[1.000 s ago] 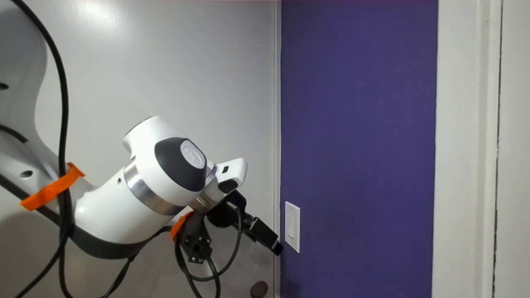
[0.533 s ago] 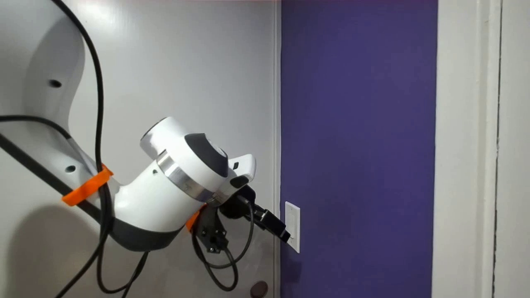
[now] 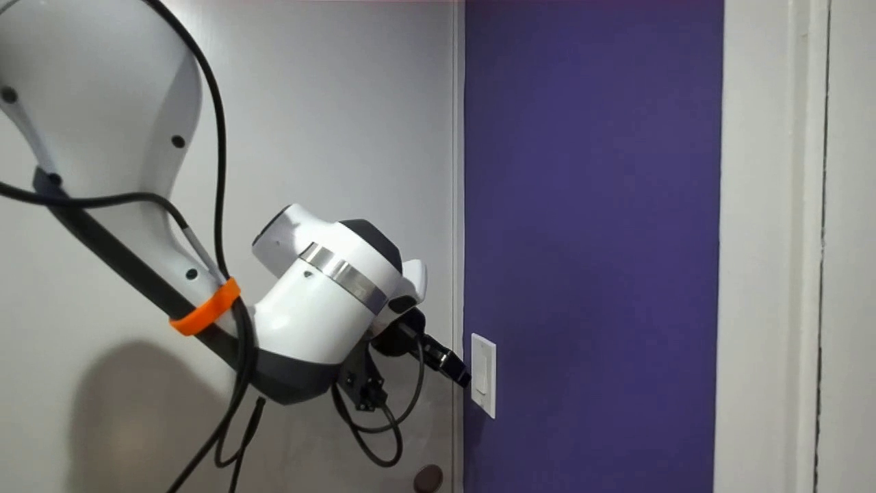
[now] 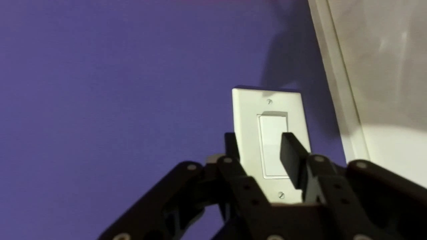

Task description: Flip the light switch on the wall

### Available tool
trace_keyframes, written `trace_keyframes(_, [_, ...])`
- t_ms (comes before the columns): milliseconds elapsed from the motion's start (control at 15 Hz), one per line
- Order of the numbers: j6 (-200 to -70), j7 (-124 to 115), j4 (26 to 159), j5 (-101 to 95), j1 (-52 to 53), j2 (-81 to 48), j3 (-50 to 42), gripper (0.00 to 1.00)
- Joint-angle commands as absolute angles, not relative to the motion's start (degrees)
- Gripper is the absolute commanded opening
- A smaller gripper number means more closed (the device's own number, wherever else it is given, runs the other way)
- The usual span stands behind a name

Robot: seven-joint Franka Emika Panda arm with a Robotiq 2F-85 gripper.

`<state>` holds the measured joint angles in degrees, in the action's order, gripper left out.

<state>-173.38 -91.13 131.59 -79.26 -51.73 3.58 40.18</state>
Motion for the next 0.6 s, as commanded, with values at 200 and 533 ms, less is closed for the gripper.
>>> trace_keyframes(200, [-166.03, -104.13, 124.23, -94.27, -50.08, -7.36, 42.12, 0.00])
trace_keyframes(533, [-161.61, -109.89, 120.81, -102.32, -47.83, -13.37, 41.84, 0.00])
